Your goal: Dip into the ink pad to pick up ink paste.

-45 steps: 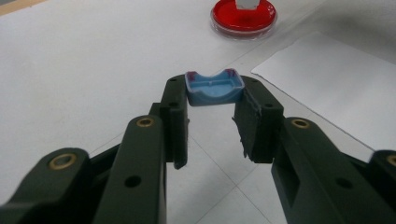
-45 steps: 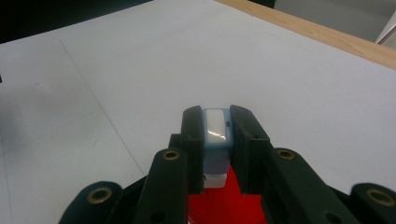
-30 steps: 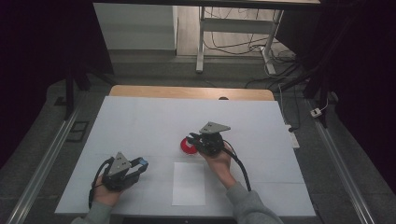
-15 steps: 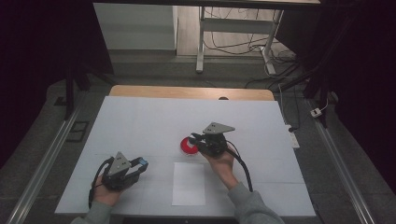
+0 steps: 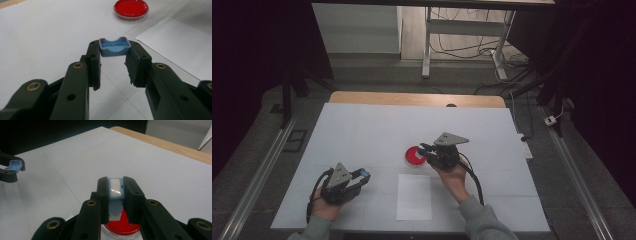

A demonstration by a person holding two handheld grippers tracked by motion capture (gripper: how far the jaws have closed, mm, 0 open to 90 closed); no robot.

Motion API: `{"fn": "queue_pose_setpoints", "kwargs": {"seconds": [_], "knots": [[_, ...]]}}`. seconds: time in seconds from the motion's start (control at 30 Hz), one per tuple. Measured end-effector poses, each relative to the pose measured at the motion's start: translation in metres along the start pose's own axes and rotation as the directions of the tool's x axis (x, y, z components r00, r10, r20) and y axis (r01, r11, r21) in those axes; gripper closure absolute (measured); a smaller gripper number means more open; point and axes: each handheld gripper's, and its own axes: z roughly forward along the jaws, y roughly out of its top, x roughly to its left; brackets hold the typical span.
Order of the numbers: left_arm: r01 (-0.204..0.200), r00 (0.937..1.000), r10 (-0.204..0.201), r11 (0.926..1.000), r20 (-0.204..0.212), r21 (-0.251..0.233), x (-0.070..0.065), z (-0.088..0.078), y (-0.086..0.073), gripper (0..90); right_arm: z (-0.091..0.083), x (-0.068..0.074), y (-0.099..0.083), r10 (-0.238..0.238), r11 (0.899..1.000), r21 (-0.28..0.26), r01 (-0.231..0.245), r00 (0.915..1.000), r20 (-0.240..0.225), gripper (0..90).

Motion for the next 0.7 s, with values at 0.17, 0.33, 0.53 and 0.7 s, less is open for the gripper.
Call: {"fn": "queue_pose_setpoints", "kwargs": {"seconds": [0.17, 0.33, 0.53, 0.7], "knots": [[-0.002, 1.0000, 0.002, 1.0000, -0.001, -0.001, 0.000, -0.001, 0.000, 65.6, -0.005, 0.001, 0.000, 0.002, 1.000, -0.001, -0.002, 1.0000, 0.002, 75.7], [-0.002, 1.0000, 0.002, 1.0000, -0.001, -0.002, 0.000, -0.001, 0.000, 65.6, -0.009, 0.001, 0.000, 0.005, 1.000, -0.006, -0.005, 1.0000, -0.002, 75.7], [0.001, 1.0000, -0.001, 1.0000, -0.003, -0.002, 0.001, -0.001, 0.000, 65.5, -0.016, 0.001, 0.000, 0.004, 1.000, -0.005, -0.004, 1.0000, -0.004, 75.7], [0.000, 1.0000, 0.000, 1.0000, -0.003, -0.003, 0.001, -0.001, 0.000, 65.5, -0.022, 0.003, -0.001, 0.003, 1.000, -0.003, -0.003, 1.0000, -0.007, 75.7]]}}
